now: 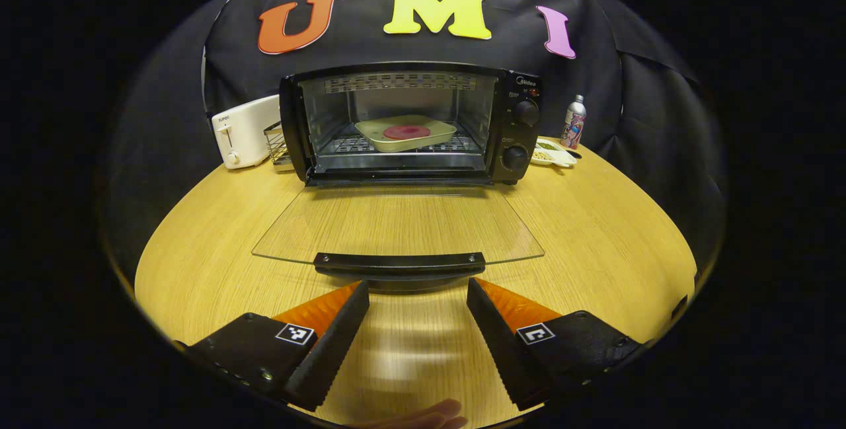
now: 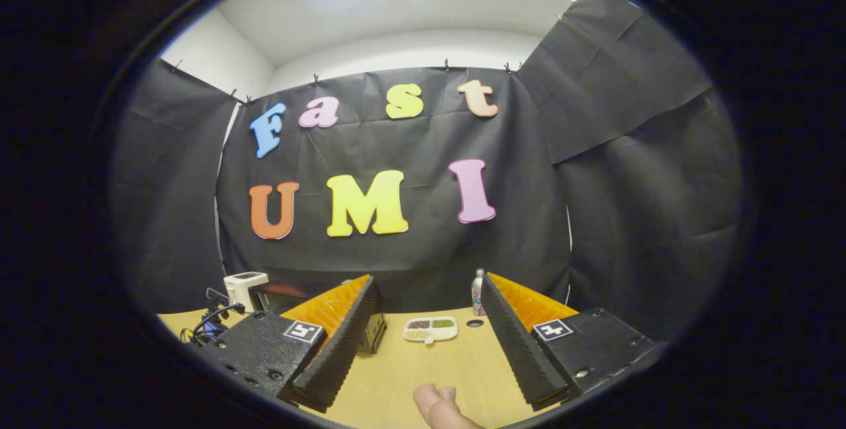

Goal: Open the electric oven with the left hand, put the food in, and close the electric oven.

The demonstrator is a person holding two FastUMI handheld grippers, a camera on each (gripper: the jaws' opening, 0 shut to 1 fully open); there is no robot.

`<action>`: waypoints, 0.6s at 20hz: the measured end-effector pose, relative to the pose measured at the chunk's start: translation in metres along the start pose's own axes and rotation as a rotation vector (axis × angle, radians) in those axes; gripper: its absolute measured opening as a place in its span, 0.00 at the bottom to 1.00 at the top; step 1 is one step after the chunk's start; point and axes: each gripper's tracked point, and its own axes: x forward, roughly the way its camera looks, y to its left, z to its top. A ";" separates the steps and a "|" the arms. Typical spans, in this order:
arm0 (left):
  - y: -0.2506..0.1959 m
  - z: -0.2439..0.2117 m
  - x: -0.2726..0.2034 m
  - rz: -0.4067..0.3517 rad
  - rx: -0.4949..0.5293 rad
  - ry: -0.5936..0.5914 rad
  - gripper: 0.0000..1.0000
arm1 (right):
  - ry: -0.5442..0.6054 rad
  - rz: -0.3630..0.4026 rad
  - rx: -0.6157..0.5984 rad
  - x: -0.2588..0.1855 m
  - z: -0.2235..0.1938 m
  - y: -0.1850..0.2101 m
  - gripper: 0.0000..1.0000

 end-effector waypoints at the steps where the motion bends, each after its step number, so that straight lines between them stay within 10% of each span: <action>1: 0.000 -0.001 0.003 0.004 0.001 0.007 0.95 | -0.002 0.000 0.001 0.002 0.001 -0.001 0.96; 12: 0.005 0.011 0.002 0.046 0.030 0.013 0.96 | -0.001 0.025 -0.009 0.017 0.000 0.001 0.96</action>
